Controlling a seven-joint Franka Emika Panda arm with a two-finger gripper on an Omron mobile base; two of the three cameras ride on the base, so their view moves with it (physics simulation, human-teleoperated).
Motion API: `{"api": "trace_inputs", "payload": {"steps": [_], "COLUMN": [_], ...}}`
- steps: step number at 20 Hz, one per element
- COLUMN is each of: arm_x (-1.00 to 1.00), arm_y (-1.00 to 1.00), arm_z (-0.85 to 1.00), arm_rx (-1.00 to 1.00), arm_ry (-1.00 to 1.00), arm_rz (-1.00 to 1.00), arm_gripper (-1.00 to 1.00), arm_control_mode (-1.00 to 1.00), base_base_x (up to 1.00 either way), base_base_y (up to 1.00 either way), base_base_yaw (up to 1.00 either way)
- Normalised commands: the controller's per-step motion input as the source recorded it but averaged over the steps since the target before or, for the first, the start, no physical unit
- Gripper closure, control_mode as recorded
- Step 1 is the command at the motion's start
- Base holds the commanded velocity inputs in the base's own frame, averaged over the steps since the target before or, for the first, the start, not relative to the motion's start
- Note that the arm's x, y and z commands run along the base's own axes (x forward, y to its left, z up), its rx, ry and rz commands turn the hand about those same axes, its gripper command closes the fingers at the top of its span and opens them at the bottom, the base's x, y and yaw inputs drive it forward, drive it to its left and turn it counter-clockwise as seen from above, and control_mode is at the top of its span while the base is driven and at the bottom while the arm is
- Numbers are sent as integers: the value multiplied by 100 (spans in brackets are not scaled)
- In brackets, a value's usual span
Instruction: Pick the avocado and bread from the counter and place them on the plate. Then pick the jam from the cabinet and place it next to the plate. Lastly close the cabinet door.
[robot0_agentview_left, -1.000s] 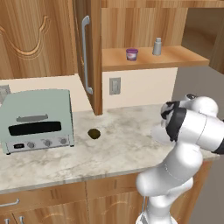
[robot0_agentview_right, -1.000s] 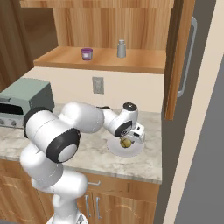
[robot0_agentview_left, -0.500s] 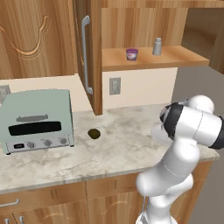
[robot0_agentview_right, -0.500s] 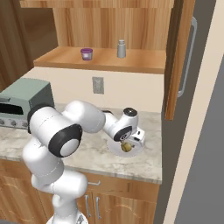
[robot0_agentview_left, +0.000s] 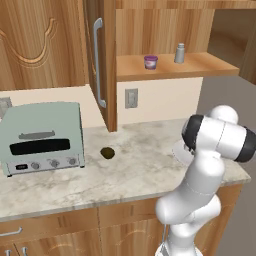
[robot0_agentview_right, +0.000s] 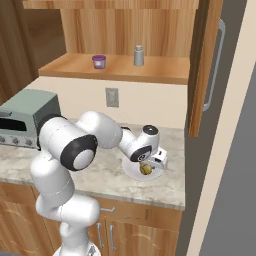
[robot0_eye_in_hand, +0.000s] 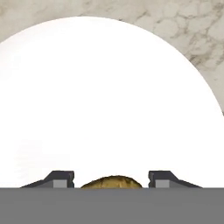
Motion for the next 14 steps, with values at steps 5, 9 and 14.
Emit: {"api": "trace_inputs", "payload": {"steps": [5,9,14], "arm_x": [11,-1,-1], "arm_y": [0,0,0], "arm_z": [-4,1,14], "arm_rx": [0,0,0], "arm_ry": [1,0,0], "arm_rz": [0,0,0], "arm_gripper": [-100,-100,-100], "arm_control_mode": [-100,-100,-100], "base_base_x": [0,0,0], "base_base_y": [0,0,0], "base_base_yaw": [0,0,0]}}
